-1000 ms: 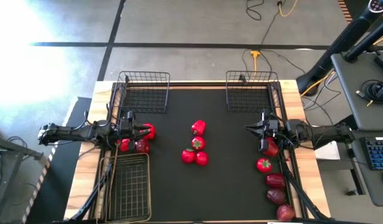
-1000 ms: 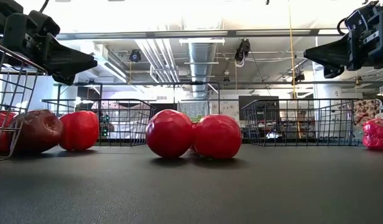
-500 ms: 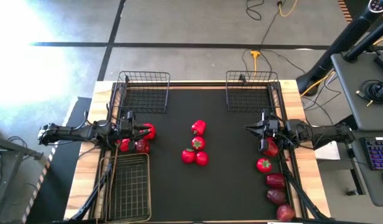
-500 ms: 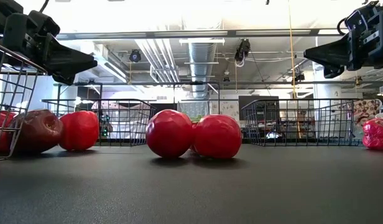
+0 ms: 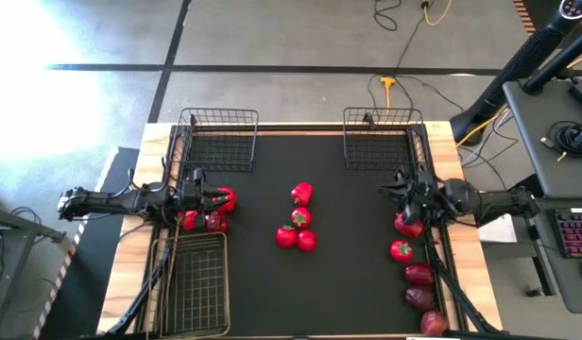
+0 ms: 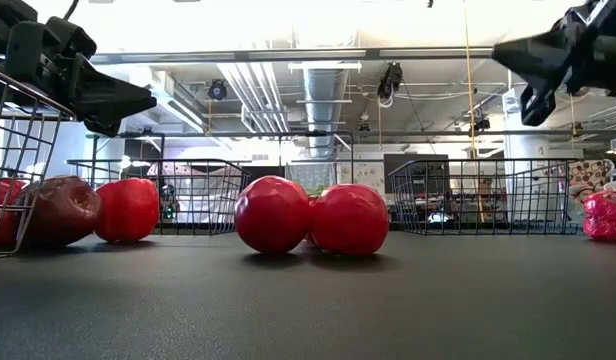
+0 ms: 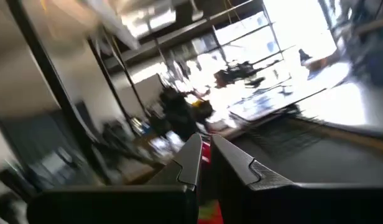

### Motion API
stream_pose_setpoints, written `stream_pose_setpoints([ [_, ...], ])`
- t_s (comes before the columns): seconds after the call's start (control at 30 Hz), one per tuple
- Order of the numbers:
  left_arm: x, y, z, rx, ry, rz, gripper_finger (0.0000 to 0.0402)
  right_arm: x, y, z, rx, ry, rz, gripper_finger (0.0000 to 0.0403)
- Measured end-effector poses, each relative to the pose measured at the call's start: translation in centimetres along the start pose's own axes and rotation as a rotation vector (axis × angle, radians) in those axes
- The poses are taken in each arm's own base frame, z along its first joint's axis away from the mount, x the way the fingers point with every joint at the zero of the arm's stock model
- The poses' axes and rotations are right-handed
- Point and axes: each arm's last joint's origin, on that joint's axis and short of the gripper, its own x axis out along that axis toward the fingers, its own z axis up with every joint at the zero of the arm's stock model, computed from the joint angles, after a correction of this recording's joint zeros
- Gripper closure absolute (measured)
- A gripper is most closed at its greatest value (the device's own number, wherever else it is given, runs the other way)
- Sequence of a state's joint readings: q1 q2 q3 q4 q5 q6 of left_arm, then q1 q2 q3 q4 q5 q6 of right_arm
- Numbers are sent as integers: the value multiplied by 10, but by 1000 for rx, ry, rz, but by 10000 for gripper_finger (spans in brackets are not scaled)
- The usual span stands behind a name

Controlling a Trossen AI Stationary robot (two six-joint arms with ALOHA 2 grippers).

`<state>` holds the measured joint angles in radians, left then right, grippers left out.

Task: Sort produce into baskets
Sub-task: Put the apple into the right black wire basket

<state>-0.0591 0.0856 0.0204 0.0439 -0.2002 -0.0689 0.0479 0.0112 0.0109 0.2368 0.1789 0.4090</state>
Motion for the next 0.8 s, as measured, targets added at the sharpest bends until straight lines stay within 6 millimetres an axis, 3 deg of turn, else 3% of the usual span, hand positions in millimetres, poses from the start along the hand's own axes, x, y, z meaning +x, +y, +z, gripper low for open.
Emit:
stream_pose_setpoints([
  [0.17, 0, 0, 0, 0, 0, 0, 325, 3, 4, -1, 48, 30, 80, 376],
  [0.33, 0, 0, 0, 0, 0, 0, 325, 9, 3, -10, 52, 111, 61, 376],
  [0.53, 0, 0, 0, 0, 0, 0, 325, 19, 7, -10, 175, 225, 35, 376],
  [0.67, 0, 0, 0, 0, 0, 0, 325, 30, 15, -2, 158, 404, -37, 376],
  [0.8, 0, 0, 0, 0, 0, 0, 325, 38, 18, 4, 112, 673, -225, 376],
])
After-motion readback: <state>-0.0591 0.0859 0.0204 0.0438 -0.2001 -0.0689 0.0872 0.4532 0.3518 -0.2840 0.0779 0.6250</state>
